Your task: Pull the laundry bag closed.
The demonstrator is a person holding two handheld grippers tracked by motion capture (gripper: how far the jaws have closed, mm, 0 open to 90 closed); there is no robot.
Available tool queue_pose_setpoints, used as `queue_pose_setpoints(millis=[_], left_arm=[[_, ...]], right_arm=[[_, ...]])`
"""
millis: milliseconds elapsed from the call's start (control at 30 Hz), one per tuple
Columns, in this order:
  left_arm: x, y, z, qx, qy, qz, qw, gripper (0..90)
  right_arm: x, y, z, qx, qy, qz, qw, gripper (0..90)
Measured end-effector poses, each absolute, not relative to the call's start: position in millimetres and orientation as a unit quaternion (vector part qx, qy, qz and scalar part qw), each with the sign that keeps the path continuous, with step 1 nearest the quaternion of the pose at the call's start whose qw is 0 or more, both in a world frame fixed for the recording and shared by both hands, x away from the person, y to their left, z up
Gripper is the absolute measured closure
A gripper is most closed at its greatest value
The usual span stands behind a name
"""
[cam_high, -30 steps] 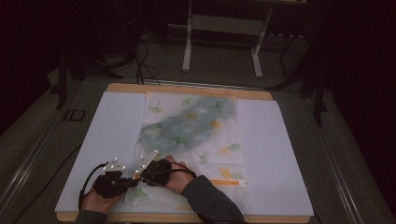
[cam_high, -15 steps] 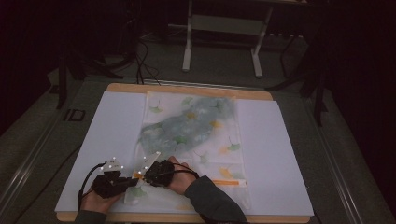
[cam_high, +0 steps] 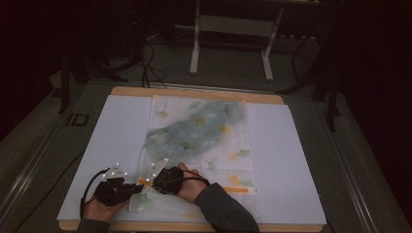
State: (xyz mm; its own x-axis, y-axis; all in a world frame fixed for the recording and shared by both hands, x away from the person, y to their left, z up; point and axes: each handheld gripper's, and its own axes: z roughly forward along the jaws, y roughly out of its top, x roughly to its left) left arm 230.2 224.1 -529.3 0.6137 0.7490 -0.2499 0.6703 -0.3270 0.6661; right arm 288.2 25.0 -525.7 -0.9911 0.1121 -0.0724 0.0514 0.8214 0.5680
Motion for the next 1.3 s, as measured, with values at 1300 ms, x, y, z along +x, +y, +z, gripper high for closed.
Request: queue_pose_setpoints(millis=[1300], left_arm=[[228, 226, -527, 0.811, 0.435, 0.065, 0.386, 87.8]], right_arm=[[285, 4, -521, 0.047, 0.960, 0.266, 0.069, 84.9]])
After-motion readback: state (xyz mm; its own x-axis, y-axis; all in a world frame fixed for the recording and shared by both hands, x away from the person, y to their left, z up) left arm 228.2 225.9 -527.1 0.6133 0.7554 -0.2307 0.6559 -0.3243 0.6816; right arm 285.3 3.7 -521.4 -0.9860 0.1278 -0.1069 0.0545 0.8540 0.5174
